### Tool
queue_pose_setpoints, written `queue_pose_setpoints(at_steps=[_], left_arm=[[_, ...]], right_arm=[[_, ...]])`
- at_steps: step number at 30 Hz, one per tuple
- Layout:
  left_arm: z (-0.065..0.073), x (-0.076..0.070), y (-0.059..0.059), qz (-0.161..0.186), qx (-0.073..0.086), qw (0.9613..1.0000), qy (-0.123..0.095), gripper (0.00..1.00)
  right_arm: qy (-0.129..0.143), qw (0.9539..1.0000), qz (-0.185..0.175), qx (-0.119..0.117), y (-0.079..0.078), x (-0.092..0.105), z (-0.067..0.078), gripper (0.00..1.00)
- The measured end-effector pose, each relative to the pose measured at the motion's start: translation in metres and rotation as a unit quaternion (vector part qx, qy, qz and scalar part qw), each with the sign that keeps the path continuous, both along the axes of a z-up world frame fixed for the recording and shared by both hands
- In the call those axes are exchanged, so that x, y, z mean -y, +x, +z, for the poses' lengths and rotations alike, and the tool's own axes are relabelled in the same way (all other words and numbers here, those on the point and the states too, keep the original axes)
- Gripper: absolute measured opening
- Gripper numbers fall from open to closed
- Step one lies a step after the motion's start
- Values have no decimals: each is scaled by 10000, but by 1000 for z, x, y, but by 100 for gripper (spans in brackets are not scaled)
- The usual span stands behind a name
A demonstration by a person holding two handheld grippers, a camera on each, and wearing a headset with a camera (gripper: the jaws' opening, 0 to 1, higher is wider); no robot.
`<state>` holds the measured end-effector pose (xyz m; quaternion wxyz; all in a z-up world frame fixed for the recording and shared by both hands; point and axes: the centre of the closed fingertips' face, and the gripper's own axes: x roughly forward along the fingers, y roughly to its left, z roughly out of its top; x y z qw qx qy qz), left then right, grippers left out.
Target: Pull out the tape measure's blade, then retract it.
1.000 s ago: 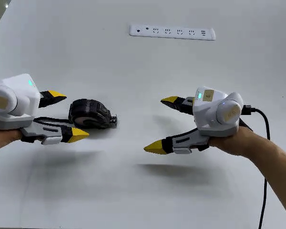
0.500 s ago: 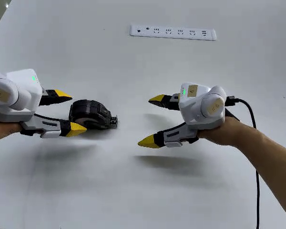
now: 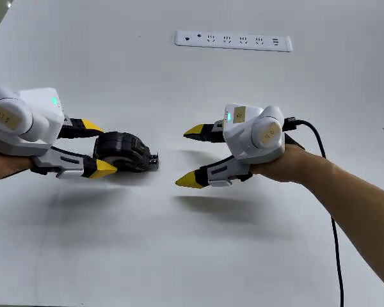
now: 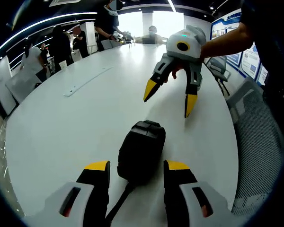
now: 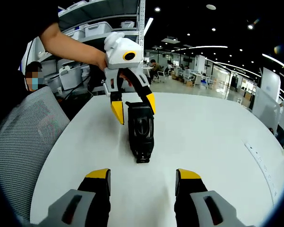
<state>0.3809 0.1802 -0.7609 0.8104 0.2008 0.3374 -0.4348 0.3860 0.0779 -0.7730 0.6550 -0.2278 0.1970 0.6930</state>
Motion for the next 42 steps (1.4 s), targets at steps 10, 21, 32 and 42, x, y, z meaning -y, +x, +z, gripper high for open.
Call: queue_pose_setpoints(at_steps=[10, 21, 32, 42], left_arm=[[-3, -1, 0, -315, -59, 9993, 166, 32], [-6, 1, -2, -733, -117, 9968, 287, 26], [-7, 1, -2, -818, -156, 9963, 220, 25], [-7, 1, -2, -851, -145, 9961, 207, 25]], right_arm=[[-48, 9998, 211, 14, 1, -14, -5, 42], [-168, 9987, 479, 87, 0, -28, -12, 32], [-193, 9979, 612, 62, -1, -39, -16, 25], [-337, 9964, 778, 92, -4, -46, -28, 18]])
